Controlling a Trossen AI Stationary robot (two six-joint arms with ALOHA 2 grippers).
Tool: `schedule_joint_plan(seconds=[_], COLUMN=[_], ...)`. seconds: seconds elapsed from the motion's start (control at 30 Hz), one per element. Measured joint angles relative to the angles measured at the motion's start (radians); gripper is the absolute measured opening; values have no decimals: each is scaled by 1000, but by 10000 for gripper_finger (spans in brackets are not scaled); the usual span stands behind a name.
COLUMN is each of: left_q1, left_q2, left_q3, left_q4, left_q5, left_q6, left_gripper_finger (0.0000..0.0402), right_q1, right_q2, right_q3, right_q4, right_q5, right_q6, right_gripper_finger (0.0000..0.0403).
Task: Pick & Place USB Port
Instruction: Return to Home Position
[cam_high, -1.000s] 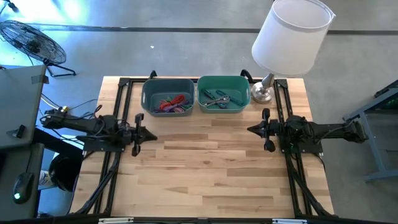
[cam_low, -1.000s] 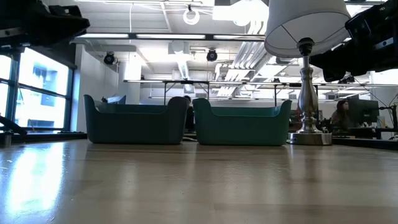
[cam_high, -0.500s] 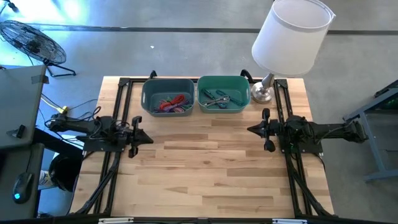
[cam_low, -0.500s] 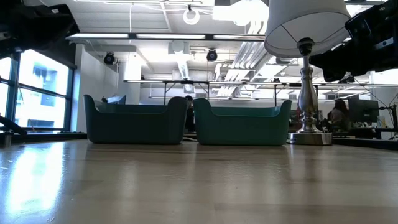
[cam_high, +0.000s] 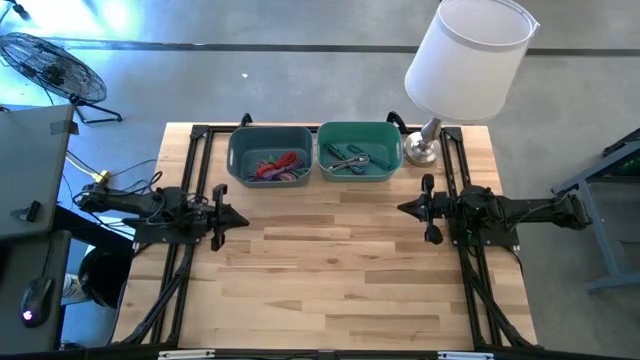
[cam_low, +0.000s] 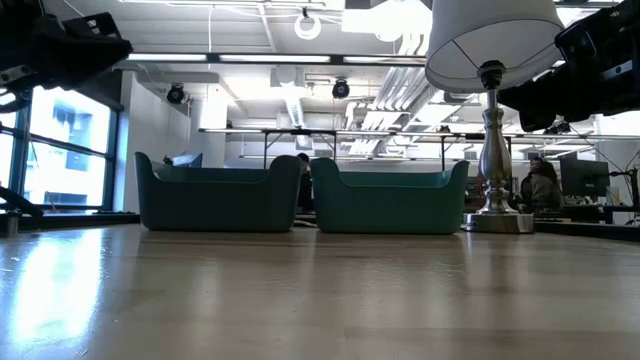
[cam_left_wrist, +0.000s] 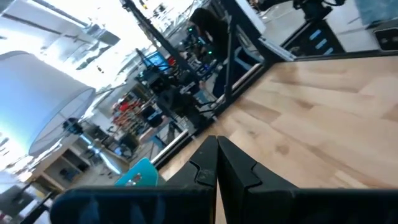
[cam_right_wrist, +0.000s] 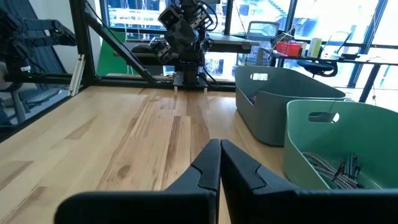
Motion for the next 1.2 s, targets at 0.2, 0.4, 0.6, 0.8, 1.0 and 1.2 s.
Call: schedule_joint_plan(seconds=[0.2, 0.4, 0.6, 0.8, 1.0, 1.2], left_q1=[0, 21, 182, 403, 532, 549], left_q2=[0, 0, 0, 0, 0, 0], left_q3=[3, 3, 3, 3, 3, 3], left_q4=[-4, -4, -41, -22, -17, -17], left_q5=[40, 31, 154, 393, 546, 549], left_q6=[23, 4, -43, -140, -230, -317], left_gripper_finger=[0, 0, 0, 0, 0, 0], right_q1=[0, 0, 0, 0, 0, 0], right_q2=[0, 0, 0, 0, 0, 0], right_q3=[0, 0, 0, 0, 0, 0], right_q4=[0, 0, 0, 0, 0, 0], right_q5=[0, 0, 0, 0, 0, 0], right_q6=[0, 0, 0, 0, 0, 0], right_gripper_finger=[3, 3, 3, 3, 3, 2])
